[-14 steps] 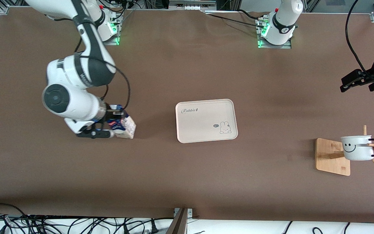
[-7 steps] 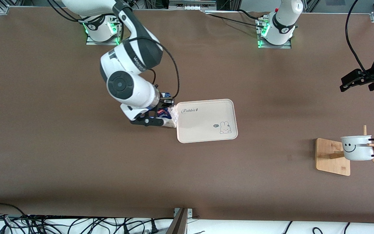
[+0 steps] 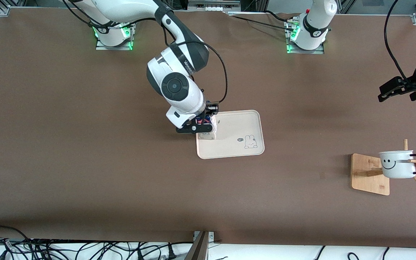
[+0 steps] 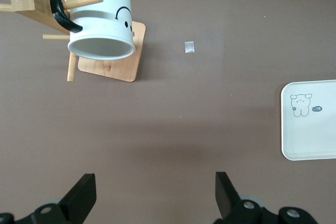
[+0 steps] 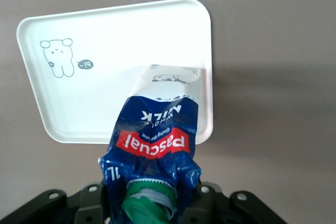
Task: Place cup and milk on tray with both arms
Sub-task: 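Lift the milk carton and carry it over the white tray, then lower the carton onto the tray while the left gripper reaches the mug, then open the right gripper and withdraw it while the left gripper descends, then grasp the white mug's rim with the left gripper on the tree, then lift the mug off the wooden tree and carry it toward the tray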
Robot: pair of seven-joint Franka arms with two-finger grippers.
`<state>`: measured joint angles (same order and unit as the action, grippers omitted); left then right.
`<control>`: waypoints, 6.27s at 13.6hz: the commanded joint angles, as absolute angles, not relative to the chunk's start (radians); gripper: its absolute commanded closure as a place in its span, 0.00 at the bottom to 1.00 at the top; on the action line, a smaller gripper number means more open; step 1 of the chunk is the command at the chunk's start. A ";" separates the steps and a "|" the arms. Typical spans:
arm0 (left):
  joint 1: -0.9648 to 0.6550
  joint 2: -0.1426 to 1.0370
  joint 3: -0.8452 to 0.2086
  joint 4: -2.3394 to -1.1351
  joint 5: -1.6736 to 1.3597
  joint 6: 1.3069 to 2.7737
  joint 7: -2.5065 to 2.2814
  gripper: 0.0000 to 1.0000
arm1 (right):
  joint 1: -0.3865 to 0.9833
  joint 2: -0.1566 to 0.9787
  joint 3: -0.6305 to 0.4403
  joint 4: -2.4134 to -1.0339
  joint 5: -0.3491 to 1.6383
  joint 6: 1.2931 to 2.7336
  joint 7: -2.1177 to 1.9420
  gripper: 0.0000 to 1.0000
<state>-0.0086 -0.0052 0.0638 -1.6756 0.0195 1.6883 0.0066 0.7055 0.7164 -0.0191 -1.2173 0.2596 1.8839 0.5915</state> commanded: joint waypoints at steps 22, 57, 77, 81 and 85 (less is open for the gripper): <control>0.018 0.192 0.072 -1.652 0.028 2.134 -0.525 0.00 | 0.498 0.585 -0.070 -1.127 0.229 1.849 0.612 0.00; 0.061 0.190 0.048 -2.074 -0.390 2.967 -0.540 0.92 | 0.124 -0.040 -0.057 -1.654 -0.083 1.635 -0.002 0.00; 0.046 0.160 -0.149 -1.611 -0.005 1.929 -0.428 1.00 | 0.118 -0.032 -0.109 -1.654 0.008 1.643 0.002 0.00; 0.043 0.161 -0.230 -1.554 -0.011 1.699 -0.426 1.00 | 0.118 -0.032 -0.109 -1.654 0.008 1.641 0.002 0.00; 0.025 0.196 -0.331 -1.549 -0.044 1.618 -0.477 1.00 | 0.118 -0.032 -0.109 -1.654 0.008 1.641 0.002 0.00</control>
